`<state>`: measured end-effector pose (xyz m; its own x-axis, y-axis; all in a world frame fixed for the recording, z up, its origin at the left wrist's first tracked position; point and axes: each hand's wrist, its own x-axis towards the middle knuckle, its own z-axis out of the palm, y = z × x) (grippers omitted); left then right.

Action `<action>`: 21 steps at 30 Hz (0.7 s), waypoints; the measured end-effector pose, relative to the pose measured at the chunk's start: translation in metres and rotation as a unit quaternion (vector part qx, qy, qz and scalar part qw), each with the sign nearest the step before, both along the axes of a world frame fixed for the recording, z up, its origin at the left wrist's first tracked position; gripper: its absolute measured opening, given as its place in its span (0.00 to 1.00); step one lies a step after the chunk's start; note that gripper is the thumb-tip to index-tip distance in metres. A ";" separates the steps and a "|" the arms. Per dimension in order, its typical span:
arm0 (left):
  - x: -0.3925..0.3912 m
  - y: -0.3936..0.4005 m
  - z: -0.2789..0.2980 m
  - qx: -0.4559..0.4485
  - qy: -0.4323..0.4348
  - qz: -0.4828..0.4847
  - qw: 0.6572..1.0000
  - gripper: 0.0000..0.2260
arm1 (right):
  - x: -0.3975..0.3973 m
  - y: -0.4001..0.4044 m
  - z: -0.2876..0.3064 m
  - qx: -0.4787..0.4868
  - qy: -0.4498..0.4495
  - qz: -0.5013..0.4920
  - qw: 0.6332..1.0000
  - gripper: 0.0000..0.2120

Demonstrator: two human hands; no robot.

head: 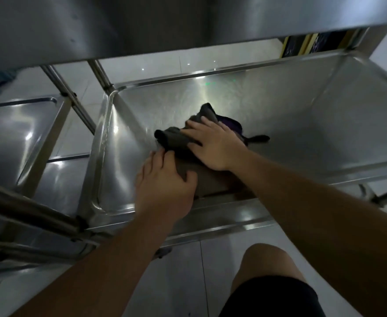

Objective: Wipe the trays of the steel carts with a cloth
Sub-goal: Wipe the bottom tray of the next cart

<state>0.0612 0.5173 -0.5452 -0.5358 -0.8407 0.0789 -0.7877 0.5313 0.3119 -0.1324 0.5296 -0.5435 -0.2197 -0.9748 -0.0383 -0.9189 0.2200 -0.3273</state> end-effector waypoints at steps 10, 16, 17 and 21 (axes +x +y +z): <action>0.003 0.001 0.002 0.004 -0.020 -0.018 1.000 0.32 | -0.083 0.159 0.002 0.071 0.014 -0.345 0.936 0.29; 0.006 0.002 0.007 0.016 -0.025 -0.025 0.999 0.31 | 0.013 0.128 0.000 0.021 0.012 -0.241 0.970 0.33; 0.006 0.001 0.008 0.019 -0.028 -0.027 0.999 0.31 | 0.027 0.121 -0.001 0.013 0.013 -0.222 0.975 0.32; 0.006 -0.001 0.008 0.027 -0.031 -0.036 0.999 0.33 | 0.053 0.095 -0.002 0.005 0.017 -0.190 0.982 0.31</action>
<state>0.0671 0.5158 -0.5375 -0.5979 -0.8015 0.0000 -0.7663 0.5717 0.2931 -0.0797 0.6242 -0.5458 -0.5690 -0.8217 -0.0331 -0.7803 0.5522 -0.2938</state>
